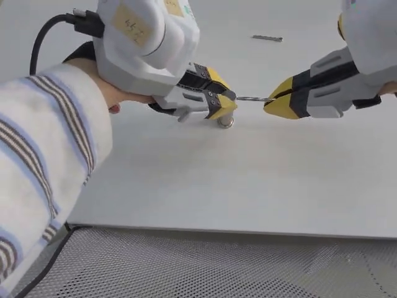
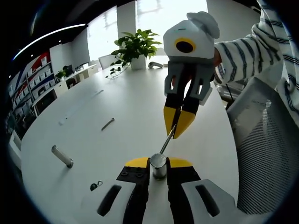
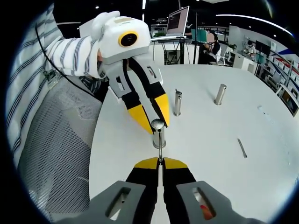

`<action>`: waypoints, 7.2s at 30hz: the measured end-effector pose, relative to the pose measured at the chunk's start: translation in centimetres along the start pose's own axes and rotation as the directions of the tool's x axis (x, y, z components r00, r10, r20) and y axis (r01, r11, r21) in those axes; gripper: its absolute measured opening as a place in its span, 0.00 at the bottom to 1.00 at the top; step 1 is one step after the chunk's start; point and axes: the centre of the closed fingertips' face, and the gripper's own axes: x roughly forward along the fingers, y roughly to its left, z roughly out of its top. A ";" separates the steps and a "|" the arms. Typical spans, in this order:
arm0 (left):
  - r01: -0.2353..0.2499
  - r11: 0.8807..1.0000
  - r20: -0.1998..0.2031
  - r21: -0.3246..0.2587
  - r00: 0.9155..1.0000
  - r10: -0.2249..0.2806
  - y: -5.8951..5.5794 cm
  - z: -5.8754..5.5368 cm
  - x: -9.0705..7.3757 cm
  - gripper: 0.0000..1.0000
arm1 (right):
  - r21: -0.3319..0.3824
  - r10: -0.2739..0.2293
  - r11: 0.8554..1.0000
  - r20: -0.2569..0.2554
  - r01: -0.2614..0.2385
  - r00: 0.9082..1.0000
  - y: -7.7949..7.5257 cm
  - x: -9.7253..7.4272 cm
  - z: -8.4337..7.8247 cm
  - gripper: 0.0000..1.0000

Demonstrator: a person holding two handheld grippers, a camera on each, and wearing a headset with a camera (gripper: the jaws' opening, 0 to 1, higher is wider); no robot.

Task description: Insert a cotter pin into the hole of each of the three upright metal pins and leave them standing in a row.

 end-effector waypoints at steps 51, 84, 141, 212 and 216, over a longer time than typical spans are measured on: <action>-0.012 0.997 -0.010 -0.077 1.000 0.012 0.1 -0.2 0.8 0.09 | -0.097 -0.004 0.995 0.032 0.007 0.999 -0.4 2.0 1.2 0.00; -0.094 0.984 0.120 -0.149 0.986 0.112 1.1 -1.1 -1.6 0.49 | -0.055 -0.035 0.998 0.009 0.035 0.999 -0.5 1.6 1.1 0.14; -0.174 0.934 0.022 -0.311 0.981 0.190 -0.9 -7.8 -6.9 0.99 | -0.150 0.051 0.987 -0.050 -0.058 0.997 -0.7 4.2 3.3 0.08; -0.284 0.888 0.016 -0.363 0.950 0.310 -0.7 -7.3 -9.8 0.97 | -0.039 0.010 0.999 0.106 -0.006 0.994 -3.8 1.5 5.3 0.32; -0.277 0.883 0.043 -0.379 0.948 0.315 -1.2 -6.5 -9.9 0.97 | 0.002 -0.021 1.000 0.161 0.021 0.987 -2.8 -0.4 5.3 0.42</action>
